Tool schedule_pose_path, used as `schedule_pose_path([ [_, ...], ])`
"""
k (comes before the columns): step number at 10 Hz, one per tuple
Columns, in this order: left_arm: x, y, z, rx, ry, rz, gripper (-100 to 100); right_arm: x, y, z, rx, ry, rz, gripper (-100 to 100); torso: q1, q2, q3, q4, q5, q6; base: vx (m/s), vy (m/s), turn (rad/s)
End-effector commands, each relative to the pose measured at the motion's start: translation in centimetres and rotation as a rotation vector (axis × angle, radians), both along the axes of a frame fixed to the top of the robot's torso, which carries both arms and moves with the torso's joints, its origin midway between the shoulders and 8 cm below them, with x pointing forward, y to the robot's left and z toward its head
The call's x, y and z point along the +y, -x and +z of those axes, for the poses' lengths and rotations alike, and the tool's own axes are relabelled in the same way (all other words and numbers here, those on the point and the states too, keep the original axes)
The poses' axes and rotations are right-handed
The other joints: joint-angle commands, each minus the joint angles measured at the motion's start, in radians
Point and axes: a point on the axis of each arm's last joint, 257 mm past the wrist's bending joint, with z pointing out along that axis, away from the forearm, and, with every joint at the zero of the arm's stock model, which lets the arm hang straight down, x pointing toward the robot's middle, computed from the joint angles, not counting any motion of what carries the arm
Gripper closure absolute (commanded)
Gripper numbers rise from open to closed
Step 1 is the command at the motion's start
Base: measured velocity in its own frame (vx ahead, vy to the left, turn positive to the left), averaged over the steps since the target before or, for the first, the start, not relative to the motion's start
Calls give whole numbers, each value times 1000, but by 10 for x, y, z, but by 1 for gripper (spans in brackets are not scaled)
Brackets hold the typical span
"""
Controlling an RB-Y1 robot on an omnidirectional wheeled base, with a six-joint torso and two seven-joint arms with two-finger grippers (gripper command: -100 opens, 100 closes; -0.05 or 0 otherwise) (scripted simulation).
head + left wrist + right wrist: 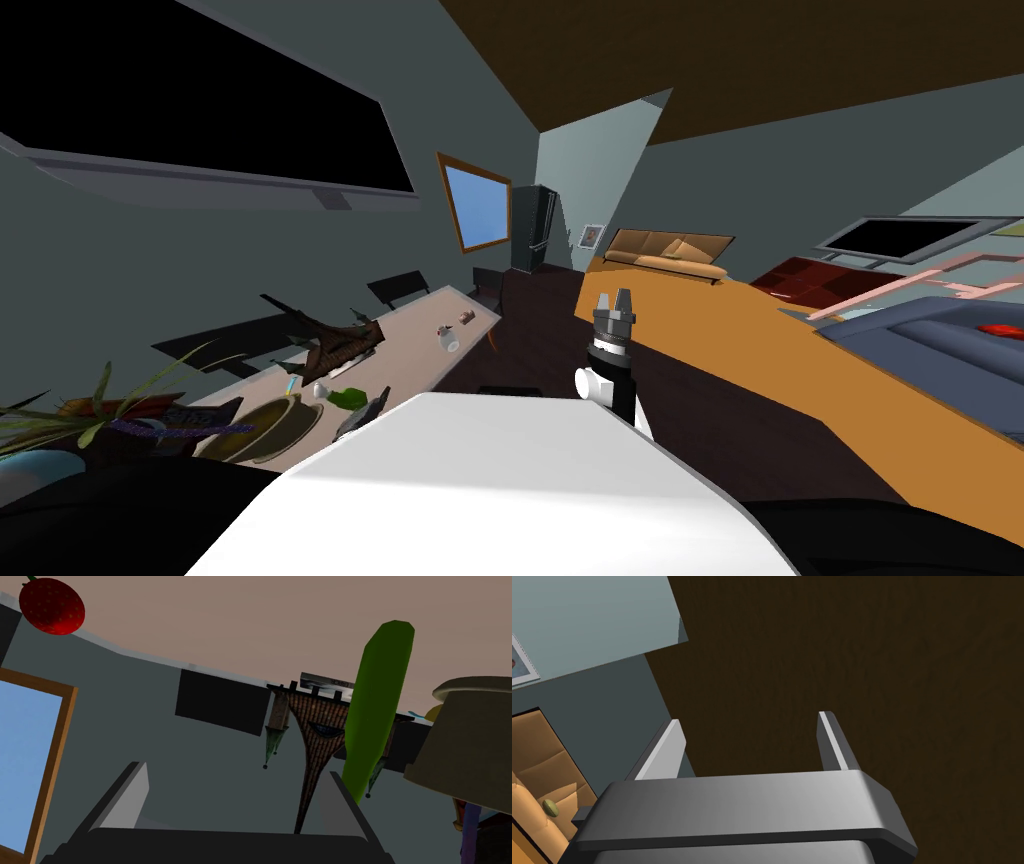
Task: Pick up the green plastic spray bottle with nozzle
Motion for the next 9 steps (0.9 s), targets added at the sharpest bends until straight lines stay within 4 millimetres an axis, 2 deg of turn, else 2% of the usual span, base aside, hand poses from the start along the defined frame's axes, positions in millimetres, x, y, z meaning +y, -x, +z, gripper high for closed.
schedule_pose_path([
  [1,15,24,-7,42,-4,45,-100,0,0,0,0,0,0,0,0,0,0,0,0,0,42,41,-122],
  [3,36,61,-16,102,-5,121,-100,0,0,0,0,0,0,0,1,0,0,0,0,0,62,73,-161],
  [4,36,61,-16,102,-5,121,-100,0,0,0,0,0,0,0,2,-1,0,0,0,0,35,66,-43],
  [5,44,79,-20,127,-3,158,-100,0,0,0,0,0,0,0,1,0,0,0,0,0,30,54,-95],
  [6,44,79,-20,127,-3,158,-100,0,0,0,0,0,0,0,0,1,1,0,0,0,25,40,-46],
  [9,64,123,-27,187,3,254,-100,0,0,0,0,0,0,0,1,0,0,0,0,0,45,62,-113],
])
